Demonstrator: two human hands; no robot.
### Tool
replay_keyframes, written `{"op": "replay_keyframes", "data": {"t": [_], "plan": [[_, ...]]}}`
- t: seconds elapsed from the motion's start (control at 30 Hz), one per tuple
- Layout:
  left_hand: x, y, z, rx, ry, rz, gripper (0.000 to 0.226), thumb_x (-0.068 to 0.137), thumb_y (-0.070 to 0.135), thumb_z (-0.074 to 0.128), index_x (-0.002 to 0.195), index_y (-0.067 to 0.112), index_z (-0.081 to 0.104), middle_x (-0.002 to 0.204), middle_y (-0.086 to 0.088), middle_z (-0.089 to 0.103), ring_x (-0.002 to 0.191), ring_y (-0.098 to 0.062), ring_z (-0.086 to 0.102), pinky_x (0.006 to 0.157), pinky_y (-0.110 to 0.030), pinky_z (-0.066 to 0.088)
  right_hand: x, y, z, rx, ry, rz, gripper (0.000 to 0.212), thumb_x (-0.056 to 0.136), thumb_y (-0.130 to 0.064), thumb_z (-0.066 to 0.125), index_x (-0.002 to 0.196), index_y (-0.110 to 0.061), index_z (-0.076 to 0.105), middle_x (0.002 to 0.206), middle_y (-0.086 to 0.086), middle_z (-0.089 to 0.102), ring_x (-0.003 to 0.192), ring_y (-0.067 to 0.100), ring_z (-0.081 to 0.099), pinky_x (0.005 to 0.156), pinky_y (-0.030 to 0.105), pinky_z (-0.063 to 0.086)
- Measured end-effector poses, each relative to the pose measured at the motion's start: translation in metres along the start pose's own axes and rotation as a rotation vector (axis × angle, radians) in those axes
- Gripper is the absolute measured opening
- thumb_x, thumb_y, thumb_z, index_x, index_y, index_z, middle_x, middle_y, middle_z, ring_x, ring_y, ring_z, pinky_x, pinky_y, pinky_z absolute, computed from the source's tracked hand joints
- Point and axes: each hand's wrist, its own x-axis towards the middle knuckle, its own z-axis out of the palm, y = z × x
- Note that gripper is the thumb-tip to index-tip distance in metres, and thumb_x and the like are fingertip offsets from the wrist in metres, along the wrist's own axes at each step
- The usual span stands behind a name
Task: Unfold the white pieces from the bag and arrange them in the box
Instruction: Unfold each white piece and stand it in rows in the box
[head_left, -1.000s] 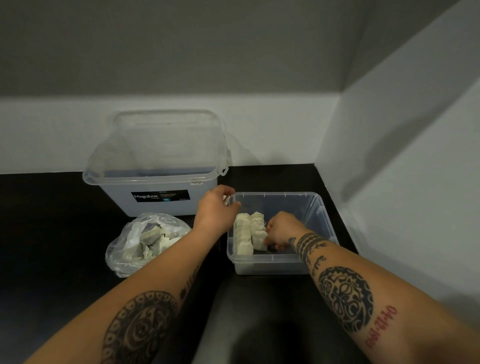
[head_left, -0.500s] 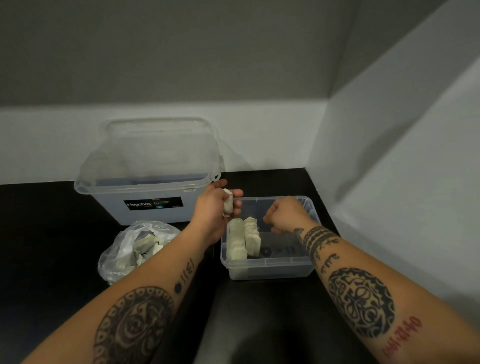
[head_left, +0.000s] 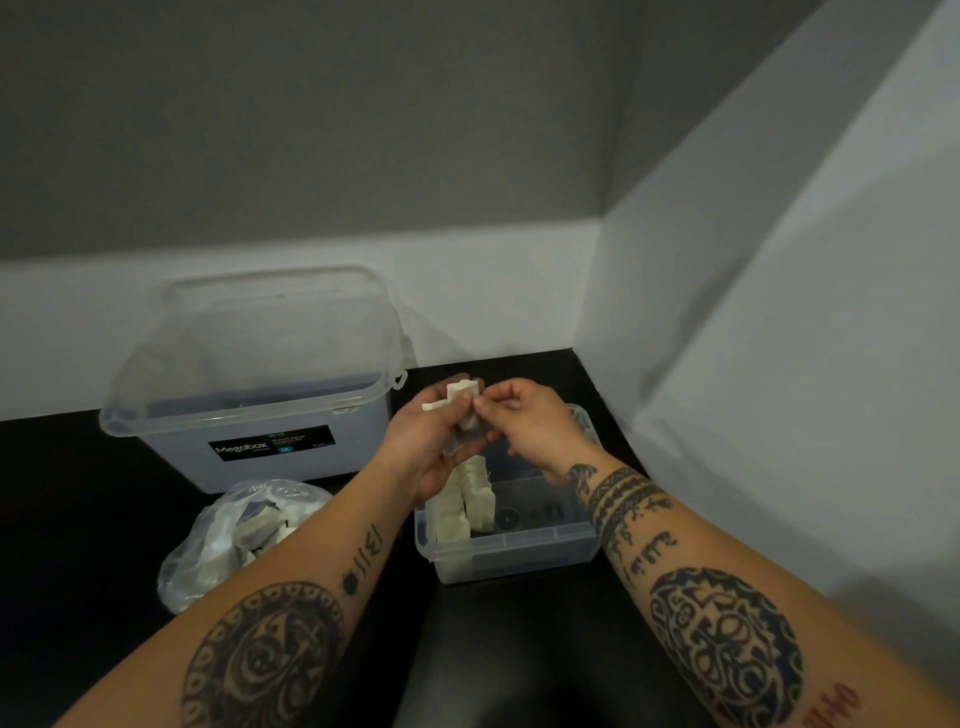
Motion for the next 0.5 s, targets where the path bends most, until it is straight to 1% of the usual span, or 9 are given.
{"op": "replay_keyframes", "data": {"t": [0.07, 0.13, 0.23, 0.3, 0.37, 0.43, 0.5], "plan": [[0.0, 0.0, -0.002, 0.025, 0.006, 0.005, 0.018, 0.1, 0.008, 0.061, 0.113, 0.017, 0.071, 0.108, -0.008, 0.078, 0.101, -0.028, 0.075, 0.082, -0.046, 0.062, 0.0, 0.002, 0.001, 0.045, 0.008, 0.011, 0.025, 0.095, -0.023, 0.07, 0.117, -0.013, 0.066, 0.101, -0.001, 0.072, 0.075, 0.001, 0.065, 0.052, 0.009, 0.046], [-0.002, 0.001, -0.005, 0.055, 0.019, 0.015, 0.017, 0.099, 0.009, 0.063, 0.112, 0.017, 0.071, 0.105, -0.006, 0.078, 0.098, -0.026, 0.075, 0.072, -0.039, 0.064, 0.0, 0.004, 0.004, 0.033, -0.005, 0.003, 0.023, 0.094, -0.02, 0.071, 0.115, -0.011, 0.068, 0.1, 0.0, 0.073, 0.077, 0.003, 0.065, 0.055, 0.009, 0.047], [-0.006, 0.001, -0.01, 0.202, 0.037, 0.056, 0.023, 0.094, 0.013, 0.072, 0.116, 0.014, 0.069, 0.101, -0.009, 0.079, 0.088, -0.021, 0.076, 0.066, -0.028, 0.061, 0.003, 0.008, 0.006, 0.004, 0.084, -0.038, 0.015, 0.094, -0.023, 0.071, 0.107, -0.016, 0.07, 0.094, -0.002, 0.071, 0.078, 0.006, 0.064, 0.063, 0.018, 0.047], [-0.008, -0.001, -0.013, 0.307, 0.043, 0.092, 0.023, 0.091, 0.014, 0.075, 0.114, 0.011, 0.069, 0.092, -0.008, 0.079, 0.08, -0.018, 0.075, 0.062, -0.024, 0.058, 0.004, 0.009, 0.005, 0.015, 0.117, -0.058, 0.011, 0.093, -0.024, 0.072, 0.103, -0.019, 0.07, 0.092, -0.003, 0.071, 0.079, 0.006, 0.063, 0.065, 0.02, 0.047], [-0.008, -0.002, -0.016, 0.377, 0.055, 0.123, 0.018, 0.093, 0.011, 0.074, 0.11, 0.01, 0.07, 0.086, -0.008, 0.078, 0.076, -0.018, 0.074, 0.058, -0.023, 0.055, 0.003, 0.008, 0.004, 0.033, 0.091, -0.059, 0.012, 0.093, -0.024, 0.072, 0.103, -0.019, 0.071, 0.094, -0.001, 0.072, 0.081, 0.007, 0.064, 0.064, 0.02, 0.049], [-0.007, -0.002, -0.018, 0.455, 0.057, 0.147, 0.016, 0.094, 0.009, 0.072, 0.11, 0.009, 0.07, 0.087, -0.01, 0.078, 0.077, -0.019, 0.074, 0.06, -0.025, 0.055, 0.001, 0.007, 0.003, 0.056, 0.07, -0.059, 0.013, 0.094, -0.024, 0.071, 0.105, -0.019, 0.071, 0.097, 0.001, 0.073, 0.081, 0.008, 0.066, 0.06, 0.015, 0.05], [-0.008, -0.003, -0.018, 0.526, 0.052, 0.165, 0.017, 0.094, 0.01, 0.072, 0.11, 0.013, 0.07, 0.092, -0.009, 0.078, 0.079, -0.02, 0.076, 0.063, -0.026, 0.057, 0.002, 0.009, 0.001, 0.04, 0.072, -0.078, 0.011, 0.095, -0.022, 0.07, 0.105, -0.019, 0.072, 0.094, -0.001, 0.073, 0.077, 0.005, 0.065, 0.057, 0.011, 0.049]]}}
